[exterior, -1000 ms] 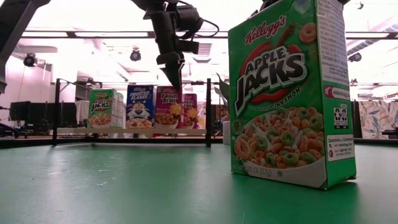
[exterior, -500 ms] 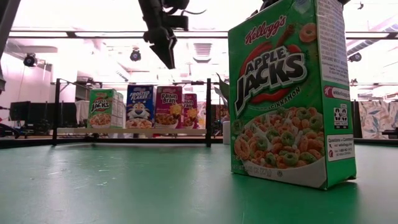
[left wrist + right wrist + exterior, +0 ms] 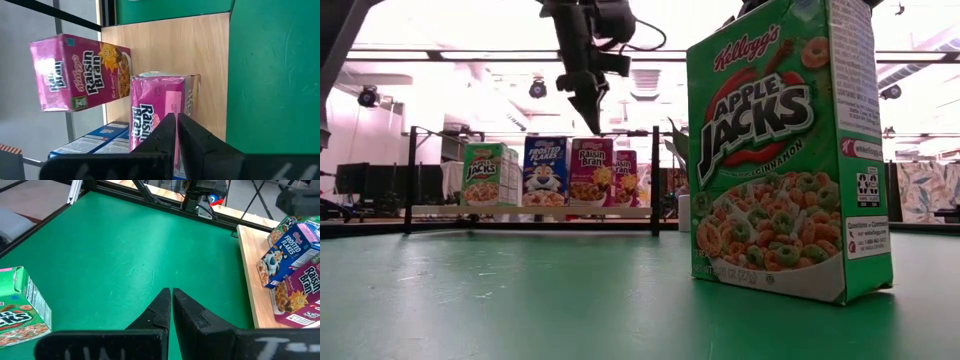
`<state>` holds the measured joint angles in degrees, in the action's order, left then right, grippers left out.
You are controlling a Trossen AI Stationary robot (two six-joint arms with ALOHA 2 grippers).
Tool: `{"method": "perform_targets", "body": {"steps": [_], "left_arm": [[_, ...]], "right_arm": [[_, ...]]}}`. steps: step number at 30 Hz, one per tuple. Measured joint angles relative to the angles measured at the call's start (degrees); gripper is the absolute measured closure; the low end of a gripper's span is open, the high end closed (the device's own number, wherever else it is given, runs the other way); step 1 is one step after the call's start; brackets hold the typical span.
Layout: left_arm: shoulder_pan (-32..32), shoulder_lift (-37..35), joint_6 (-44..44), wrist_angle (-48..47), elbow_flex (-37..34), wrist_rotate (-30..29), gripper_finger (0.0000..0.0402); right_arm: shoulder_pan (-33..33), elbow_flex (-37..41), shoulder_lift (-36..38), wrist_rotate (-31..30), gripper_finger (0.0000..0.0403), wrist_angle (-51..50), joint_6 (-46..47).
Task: Stack cereal on shelf
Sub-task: Put the left pink cereal box on the shelf aligned with the other pink cereal box
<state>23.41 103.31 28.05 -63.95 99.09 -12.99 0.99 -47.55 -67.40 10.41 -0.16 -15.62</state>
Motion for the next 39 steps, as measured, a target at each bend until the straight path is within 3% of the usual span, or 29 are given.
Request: {"method": "perform_targets", "body": {"steps": [27, 39], "left_arm": [[2.2, 2.8, 2.8, 11.0, -0.2, 0.0, 0.0402], [2.2, 1.9, 3.4, 10.7, 1.1, 0.0, 0.0402]], "right_arm": [[0.0, 0.0, 0.0, 0.0, 0.0394, 0.0, -1.5], [0.0, 0.0, 0.0, 0.0, 0.0394, 0.2, -2.4]]}}
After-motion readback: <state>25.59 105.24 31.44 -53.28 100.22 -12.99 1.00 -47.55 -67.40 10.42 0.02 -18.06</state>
